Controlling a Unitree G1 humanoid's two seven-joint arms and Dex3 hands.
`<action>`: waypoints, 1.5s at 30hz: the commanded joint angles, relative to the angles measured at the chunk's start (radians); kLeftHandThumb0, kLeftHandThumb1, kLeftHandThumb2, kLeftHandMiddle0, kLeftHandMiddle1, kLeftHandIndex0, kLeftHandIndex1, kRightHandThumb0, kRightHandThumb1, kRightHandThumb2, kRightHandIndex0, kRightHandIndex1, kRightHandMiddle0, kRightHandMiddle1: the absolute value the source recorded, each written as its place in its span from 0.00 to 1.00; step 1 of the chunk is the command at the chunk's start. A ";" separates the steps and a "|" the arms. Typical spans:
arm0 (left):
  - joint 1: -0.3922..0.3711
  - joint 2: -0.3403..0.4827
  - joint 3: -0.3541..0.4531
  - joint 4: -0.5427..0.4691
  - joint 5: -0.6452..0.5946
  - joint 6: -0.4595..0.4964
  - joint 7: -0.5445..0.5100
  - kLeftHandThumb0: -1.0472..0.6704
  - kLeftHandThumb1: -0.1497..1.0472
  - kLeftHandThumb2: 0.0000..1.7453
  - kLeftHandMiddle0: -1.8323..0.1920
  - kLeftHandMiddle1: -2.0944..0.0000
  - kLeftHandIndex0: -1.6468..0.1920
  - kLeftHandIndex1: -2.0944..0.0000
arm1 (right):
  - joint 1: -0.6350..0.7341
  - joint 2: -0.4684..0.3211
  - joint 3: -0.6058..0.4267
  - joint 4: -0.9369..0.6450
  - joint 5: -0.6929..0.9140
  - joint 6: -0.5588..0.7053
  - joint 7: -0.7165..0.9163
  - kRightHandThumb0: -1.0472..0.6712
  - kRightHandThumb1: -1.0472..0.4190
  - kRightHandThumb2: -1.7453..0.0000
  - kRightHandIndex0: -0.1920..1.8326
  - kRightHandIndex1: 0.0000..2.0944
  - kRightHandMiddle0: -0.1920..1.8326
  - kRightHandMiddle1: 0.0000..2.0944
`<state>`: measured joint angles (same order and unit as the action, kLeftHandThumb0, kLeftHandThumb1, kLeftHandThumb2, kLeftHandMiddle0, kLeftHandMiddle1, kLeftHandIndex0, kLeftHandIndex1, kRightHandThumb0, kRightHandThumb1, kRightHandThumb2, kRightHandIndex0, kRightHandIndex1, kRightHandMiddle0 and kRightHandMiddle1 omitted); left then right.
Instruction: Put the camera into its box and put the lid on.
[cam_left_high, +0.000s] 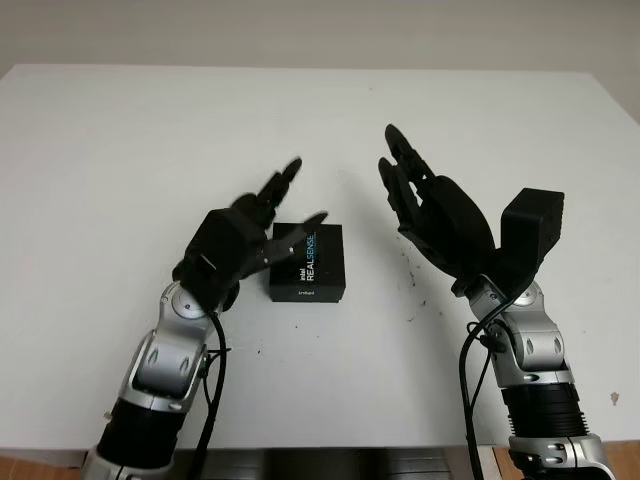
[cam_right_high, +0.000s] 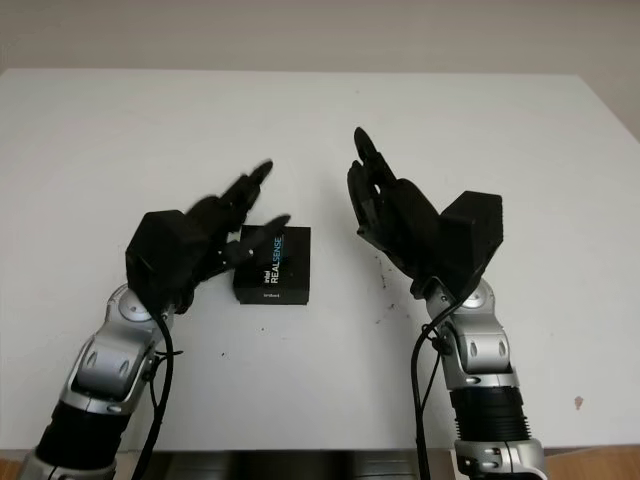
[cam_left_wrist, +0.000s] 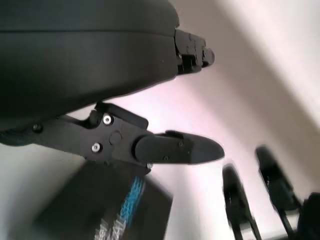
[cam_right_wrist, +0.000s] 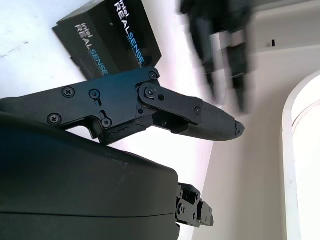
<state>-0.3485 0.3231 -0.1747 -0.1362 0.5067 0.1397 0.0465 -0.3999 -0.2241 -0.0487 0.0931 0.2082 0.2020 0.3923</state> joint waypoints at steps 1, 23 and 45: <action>-0.004 0.052 -0.020 0.011 0.119 -0.049 0.073 0.26 1.00 0.20 0.93 0.98 0.89 0.95 | -0.009 -0.007 -0.001 -0.018 -0.001 -0.001 0.001 0.24 0.00 0.61 0.00 0.00 0.00 0.00; -0.025 0.276 0.198 -0.103 -0.078 -0.217 -0.211 0.19 1.00 0.16 0.95 0.98 0.92 0.98 | -0.014 -0.011 -0.001 -0.025 0.000 0.002 0.005 0.24 0.00 0.59 0.00 0.00 0.00 0.00; 0.124 -0.051 0.446 -0.114 -0.718 0.029 -0.181 0.08 1.00 0.43 1.00 1.00 1.00 1.00 | 0.048 0.032 0.016 -0.150 -0.095 -0.035 -0.166 0.14 0.00 0.56 0.00 0.00 0.00 0.00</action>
<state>-0.2325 0.2748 0.2644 -0.2357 -0.2038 0.1695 -0.1396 -0.3609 -0.1964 -0.0379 -0.0283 0.1181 0.1740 0.2310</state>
